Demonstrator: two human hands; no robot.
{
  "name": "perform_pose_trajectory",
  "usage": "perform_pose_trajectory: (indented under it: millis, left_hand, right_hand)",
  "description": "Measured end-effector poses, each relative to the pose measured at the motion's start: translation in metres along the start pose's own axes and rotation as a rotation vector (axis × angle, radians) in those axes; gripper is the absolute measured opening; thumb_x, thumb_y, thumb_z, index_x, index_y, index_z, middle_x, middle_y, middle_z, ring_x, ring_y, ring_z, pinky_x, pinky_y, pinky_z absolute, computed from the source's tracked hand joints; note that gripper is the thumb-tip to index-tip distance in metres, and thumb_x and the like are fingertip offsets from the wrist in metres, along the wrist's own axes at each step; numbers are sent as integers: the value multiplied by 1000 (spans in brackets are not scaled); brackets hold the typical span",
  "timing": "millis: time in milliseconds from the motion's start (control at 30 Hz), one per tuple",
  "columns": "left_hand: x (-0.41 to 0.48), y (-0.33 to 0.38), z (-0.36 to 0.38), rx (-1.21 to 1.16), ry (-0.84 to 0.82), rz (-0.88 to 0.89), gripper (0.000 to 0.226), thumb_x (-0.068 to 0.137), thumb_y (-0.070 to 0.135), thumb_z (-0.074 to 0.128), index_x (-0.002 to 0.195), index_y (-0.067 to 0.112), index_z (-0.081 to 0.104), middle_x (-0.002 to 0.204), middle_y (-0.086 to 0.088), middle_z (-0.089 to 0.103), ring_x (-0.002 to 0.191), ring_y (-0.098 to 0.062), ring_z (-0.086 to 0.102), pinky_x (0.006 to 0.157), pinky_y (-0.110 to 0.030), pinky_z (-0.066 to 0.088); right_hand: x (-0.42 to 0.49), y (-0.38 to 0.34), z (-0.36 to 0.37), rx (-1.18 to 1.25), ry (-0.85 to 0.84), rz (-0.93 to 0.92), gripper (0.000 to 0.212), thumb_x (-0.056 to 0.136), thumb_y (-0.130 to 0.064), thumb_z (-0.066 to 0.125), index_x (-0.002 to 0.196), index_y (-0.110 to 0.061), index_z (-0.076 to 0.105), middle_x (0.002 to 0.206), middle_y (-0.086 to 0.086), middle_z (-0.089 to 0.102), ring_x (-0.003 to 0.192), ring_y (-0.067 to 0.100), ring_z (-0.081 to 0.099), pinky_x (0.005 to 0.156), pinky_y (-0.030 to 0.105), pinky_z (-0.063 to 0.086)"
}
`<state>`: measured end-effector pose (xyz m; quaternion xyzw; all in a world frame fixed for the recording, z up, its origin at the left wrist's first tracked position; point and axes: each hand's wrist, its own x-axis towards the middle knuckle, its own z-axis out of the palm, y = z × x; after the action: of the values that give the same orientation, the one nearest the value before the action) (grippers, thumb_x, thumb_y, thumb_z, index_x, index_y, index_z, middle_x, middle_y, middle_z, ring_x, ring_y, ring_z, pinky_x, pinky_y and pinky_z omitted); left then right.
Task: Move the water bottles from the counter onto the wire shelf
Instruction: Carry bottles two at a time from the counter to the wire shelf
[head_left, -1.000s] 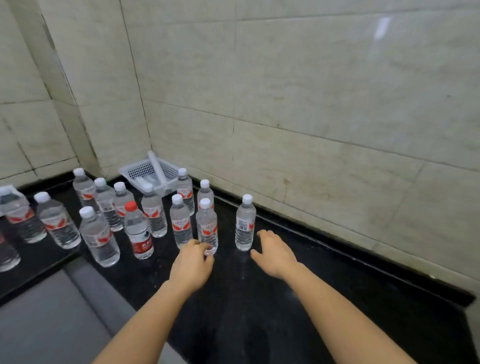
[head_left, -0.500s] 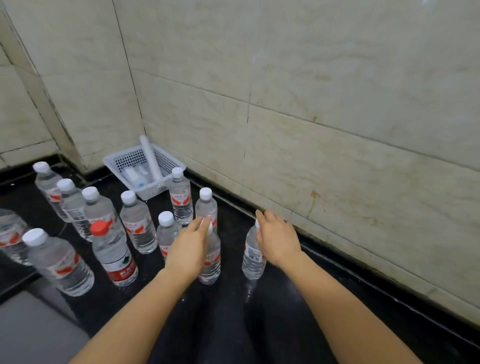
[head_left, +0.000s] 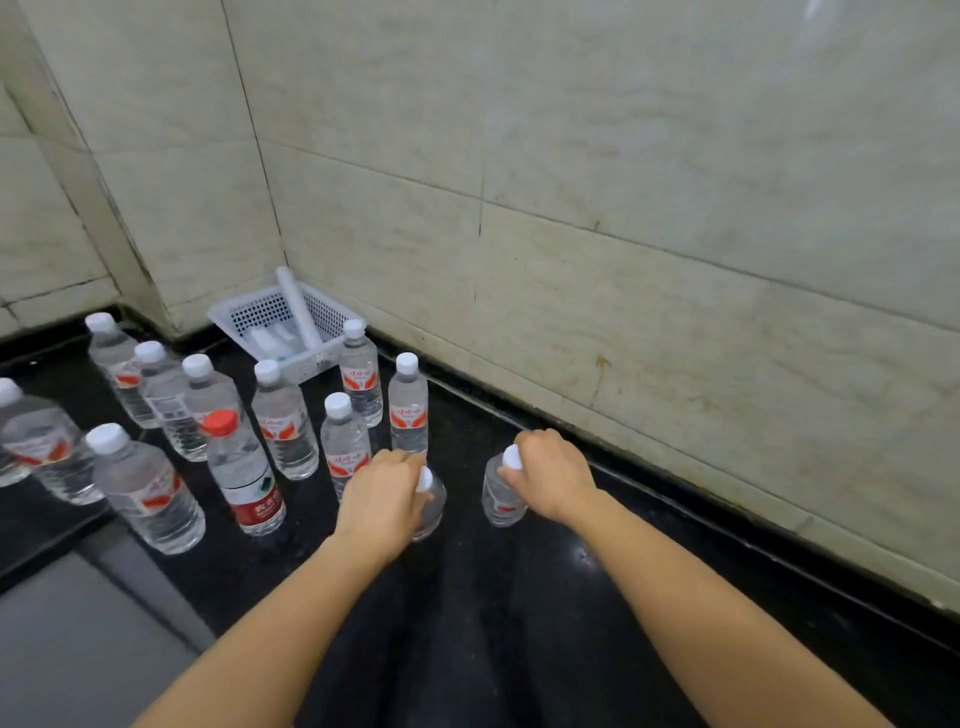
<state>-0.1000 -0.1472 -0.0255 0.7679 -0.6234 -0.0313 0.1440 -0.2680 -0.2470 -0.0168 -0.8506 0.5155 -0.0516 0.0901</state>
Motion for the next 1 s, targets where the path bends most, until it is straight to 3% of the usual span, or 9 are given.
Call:
perform_pose_trajectory:
  millis: [100, 200, 367, 567, 700, 800, 867, 933, 1000]
  left_hand:
    - [-30, 7, -13, -149, 46, 1, 21, 87, 30, 57, 103, 17, 61, 95, -2, 59, 98, -24, 55, 73, -35, 43]
    - [-64, 21, -31, -270, -19, 56, 16, 79, 27, 64, 74, 11, 62, 74, -3, 60, 75, -23, 57, 63, -36, 43]
    - [-132, 70, -62, -424, -113, 175, 11, 74, 25, 69, 68, 15, 67, 65, -2, 65, 65, -13, 60, 58, -32, 47]
    - [-202, 153, -96, -497, -80, 359, 5, 75, 22, 69, 73, 17, 70, 60, 6, 56, 58, -4, 53, 49, -13, 35]
    - [-236, 216, -112, -584, -88, 455, 4, 74, 19, 68, 71, 17, 69, 60, 2, 60, 56, -6, 52, 51, -17, 38]
    - [-256, 267, -122, -639, -89, 537, 10, 74, 17, 66, 64, 15, 64, 58, -1, 61, 52, -10, 51, 51, -25, 42]
    - [-267, 303, -130, -693, -81, 558, 9, 75, 17, 69, 80, 24, 71, 73, -1, 70, 68, -12, 65, 66, -34, 55]
    - [-278, 341, -136, -763, -92, 577, 30, 76, 16, 72, 105, 22, 71, 80, 3, 69, 76, -7, 65, 74, -33, 57]
    - [-286, 381, -138, -837, -87, 607, 29, 76, 14, 73, 103, 24, 70, 77, 7, 66, 74, -6, 63, 73, -30, 55]
  right_hand:
    - [-34, 7, -11, 195, 13, 124, 34, 86, -38, 60, 100, -6, 62, 104, 13, 66, 95, 34, 61, 68, 34, 42]
    - [-79, 13, -30, 327, 28, 194, 32, 78, -39, 69, 73, -11, 55, 75, 6, 57, 71, 26, 55, 56, 31, 36]
    - [-179, 23, -68, 427, 77, 255, 35, 70, -36, 75, 64, -7, 56, 61, 7, 45, 59, 19, 42, 53, 33, 31]
    - [-308, 48, -131, 467, 193, 344, 48, 73, -27, 76, 49, -13, 36, 50, 0, 30, 49, 15, 27, 47, 28, 20]
    - [-382, 76, -171, 423, 324, 418, 47, 70, -25, 75, 49, -13, 34, 48, 0, 26, 48, 16, 22, 41, 26, 16]
    - [-430, 104, -199, 403, 420, 472, 36, 68, -25, 75, 55, -13, 44, 55, 4, 30, 53, 16, 25, 43, 27, 18]
    - [-460, 128, -217, 393, 482, 521, 29, 68, -26, 76, 58, -9, 55, 58, 5, 36, 55, 16, 32, 48, 27, 22]
    - [-487, 154, -234, 390, 551, 557, 38, 67, -28, 77, 64, 7, 62, 58, 6, 41, 57, 15, 36, 52, 28, 26]
    - [-513, 179, -253, 359, 620, 572, 43, 66, -30, 78, 72, 11, 65, 58, 5, 41, 57, 14, 35, 54, 28, 26]
